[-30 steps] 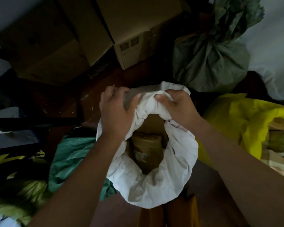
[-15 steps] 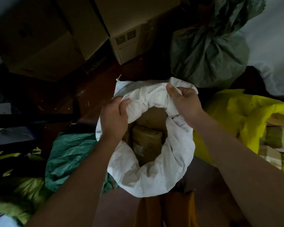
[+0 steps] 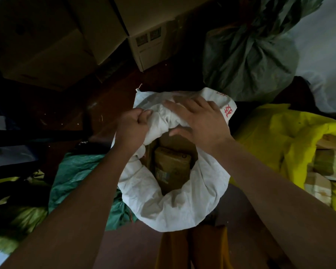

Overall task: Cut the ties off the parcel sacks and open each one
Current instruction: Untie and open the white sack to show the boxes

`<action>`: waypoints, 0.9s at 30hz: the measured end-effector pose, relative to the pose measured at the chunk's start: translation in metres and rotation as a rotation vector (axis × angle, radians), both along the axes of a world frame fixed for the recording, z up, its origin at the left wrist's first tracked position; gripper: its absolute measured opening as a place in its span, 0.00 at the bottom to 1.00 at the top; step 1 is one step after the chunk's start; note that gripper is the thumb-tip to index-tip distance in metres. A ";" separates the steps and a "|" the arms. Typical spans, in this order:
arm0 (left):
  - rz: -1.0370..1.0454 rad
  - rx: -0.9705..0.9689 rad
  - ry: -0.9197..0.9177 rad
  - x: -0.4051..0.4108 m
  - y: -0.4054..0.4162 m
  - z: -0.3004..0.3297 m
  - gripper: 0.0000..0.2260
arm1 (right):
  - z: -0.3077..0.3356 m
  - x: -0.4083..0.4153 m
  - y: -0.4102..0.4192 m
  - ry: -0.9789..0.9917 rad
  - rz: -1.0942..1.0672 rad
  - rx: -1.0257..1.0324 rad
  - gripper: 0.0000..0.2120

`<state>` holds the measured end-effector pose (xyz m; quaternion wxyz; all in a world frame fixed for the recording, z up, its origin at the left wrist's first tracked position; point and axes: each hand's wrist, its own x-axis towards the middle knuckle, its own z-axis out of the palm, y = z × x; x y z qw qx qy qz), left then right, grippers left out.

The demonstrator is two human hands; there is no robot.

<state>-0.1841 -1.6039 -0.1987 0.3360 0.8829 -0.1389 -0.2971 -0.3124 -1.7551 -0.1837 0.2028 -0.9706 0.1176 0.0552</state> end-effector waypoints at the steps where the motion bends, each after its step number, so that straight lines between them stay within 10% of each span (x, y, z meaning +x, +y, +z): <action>1: -0.003 -0.008 -0.002 -0.001 0.000 0.001 0.21 | 0.000 0.001 0.000 -0.003 -0.023 0.014 0.27; 5: 0.055 -0.100 -0.157 -0.013 0.004 0.018 0.10 | 0.003 0.015 -0.008 0.045 -0.090 0.218 0.19; 11: 0.018 0.293 -0.563 -0.067 0.045 0.029 0.21 | 0.006 0.014 -0.013 -0.023 -0.090 0.414 0.18; 15: 0.088 0.386 -0.359 -0.092 0.066 0.018 0.28 | 0.003 0.013 -0.014 0.005 -0.071 0.499 0.24; 27: 0.420 -0.179 -0.182 -0.047 0.075 0.023 0.10 | 0.016 0.001 0.013 -0.191 -0.457 0.693 0.09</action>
